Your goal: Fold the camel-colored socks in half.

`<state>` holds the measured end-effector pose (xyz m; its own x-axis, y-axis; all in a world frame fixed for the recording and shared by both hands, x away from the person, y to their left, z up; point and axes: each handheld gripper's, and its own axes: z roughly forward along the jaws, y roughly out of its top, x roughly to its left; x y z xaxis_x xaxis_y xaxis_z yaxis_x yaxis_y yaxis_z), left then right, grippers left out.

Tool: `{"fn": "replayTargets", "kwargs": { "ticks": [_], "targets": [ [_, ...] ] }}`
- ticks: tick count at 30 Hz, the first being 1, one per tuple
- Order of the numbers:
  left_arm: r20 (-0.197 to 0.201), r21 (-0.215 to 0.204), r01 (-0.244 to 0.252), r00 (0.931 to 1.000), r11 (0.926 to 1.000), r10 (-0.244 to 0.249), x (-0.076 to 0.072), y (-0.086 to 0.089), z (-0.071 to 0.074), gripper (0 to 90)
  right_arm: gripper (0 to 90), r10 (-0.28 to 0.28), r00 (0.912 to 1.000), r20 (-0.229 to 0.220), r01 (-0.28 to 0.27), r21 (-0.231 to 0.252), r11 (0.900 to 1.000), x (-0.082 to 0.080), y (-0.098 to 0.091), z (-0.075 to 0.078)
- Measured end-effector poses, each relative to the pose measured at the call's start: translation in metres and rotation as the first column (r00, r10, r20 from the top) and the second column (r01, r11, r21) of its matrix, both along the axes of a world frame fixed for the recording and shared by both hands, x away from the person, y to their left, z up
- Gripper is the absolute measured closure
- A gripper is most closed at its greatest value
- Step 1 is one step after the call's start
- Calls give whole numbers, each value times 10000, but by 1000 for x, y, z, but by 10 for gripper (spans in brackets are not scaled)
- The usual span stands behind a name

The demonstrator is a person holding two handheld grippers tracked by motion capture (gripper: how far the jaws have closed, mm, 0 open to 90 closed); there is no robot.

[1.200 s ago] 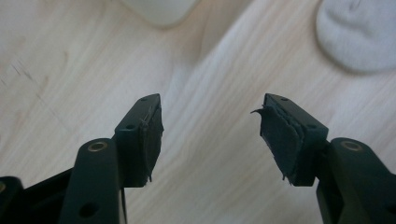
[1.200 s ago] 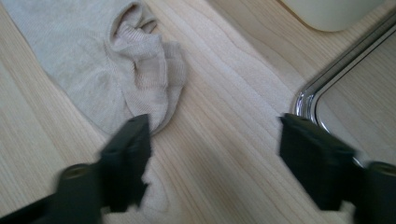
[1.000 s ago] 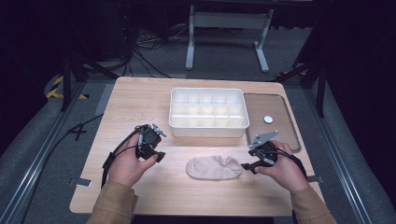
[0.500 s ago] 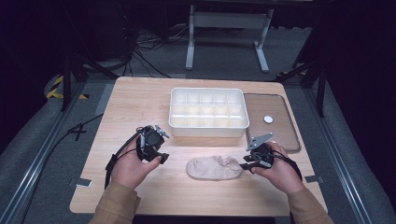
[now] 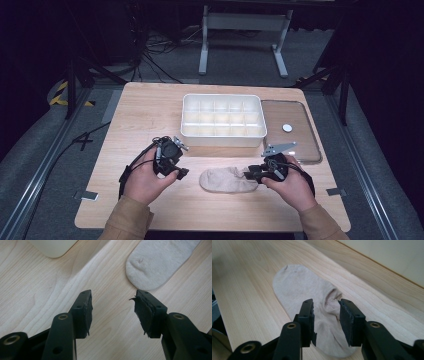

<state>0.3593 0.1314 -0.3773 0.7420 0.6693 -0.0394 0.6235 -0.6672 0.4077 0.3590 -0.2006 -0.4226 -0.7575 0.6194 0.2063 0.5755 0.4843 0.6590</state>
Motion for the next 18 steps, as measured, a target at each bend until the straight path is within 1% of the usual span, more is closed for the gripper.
{"fn": "replayTargets", "kwargs": {
  "ticks": [1,2,3,4,5,6,7,8,9,11,13,15,18],
  "targets": [
    [-63,21,-16,10000,10000,16,0,0,-1,481,688,-15,10000,92,17,-201,9998,-1,2,0],
    [-63,21,-16,10000,10000,16,0,0,-1,477,688,-15,10000,92,17,-201,9998,-1,2,0],
    [-61,68,8,10000,10000,-8,0,-1,-1,477,718,119,9997,221,-111,-379,9992,-1,4,0],
    [-104,24,44,9999,10000,-44,-1,-3,-2,479,732,256,9987,436,-233,-513,9984,-2,7,-1],
    [-86,35,86,9999,10000,-86,-1,-3,-1,479,726,302,9982,522,-281,-414,9987,-3,9,-3],
    [-67,25,98,9999,9999,-98,-1,-2,0,481,724,469,9965,693,-446,-347,9984,-3,11,-4],
    [-56,26,154,9999,9999,-153,-1,-1,1,484,721,610,9950,796,-575,-450,9973,-4,14,-6],
    [-64,-61,93,9999,9999,-94,-2,0,1,494,731,752,9929,920,-701,-574,9959,-5,16,-8],
    [-52,-85,105,9999,9999,-105,-2,2,2,501,743,806,9930,860,-750,-665,9950,-6,18,-9],
    [-11,-91,72,10000,9999,-72,-2,3,2,507,776,912,9923,835,-857,-675,9940,-7,23,-11],
    [-53,-120,88,9999,9999,-88,-1,3,0,508,813,935,9918,876,-877,-681,9938,-8,28,-13],
    [-96,-96,103,9999,9999,-104,-1,1,-2,508,828,934,9919,865,-881,-627,9941,-8,31,-14],
    [-241,-82,251,9994,9997,-253,0,-2,-5,527,877,948,9920,837,-895,-649,9939,-9,38,-18]
  ]
}}
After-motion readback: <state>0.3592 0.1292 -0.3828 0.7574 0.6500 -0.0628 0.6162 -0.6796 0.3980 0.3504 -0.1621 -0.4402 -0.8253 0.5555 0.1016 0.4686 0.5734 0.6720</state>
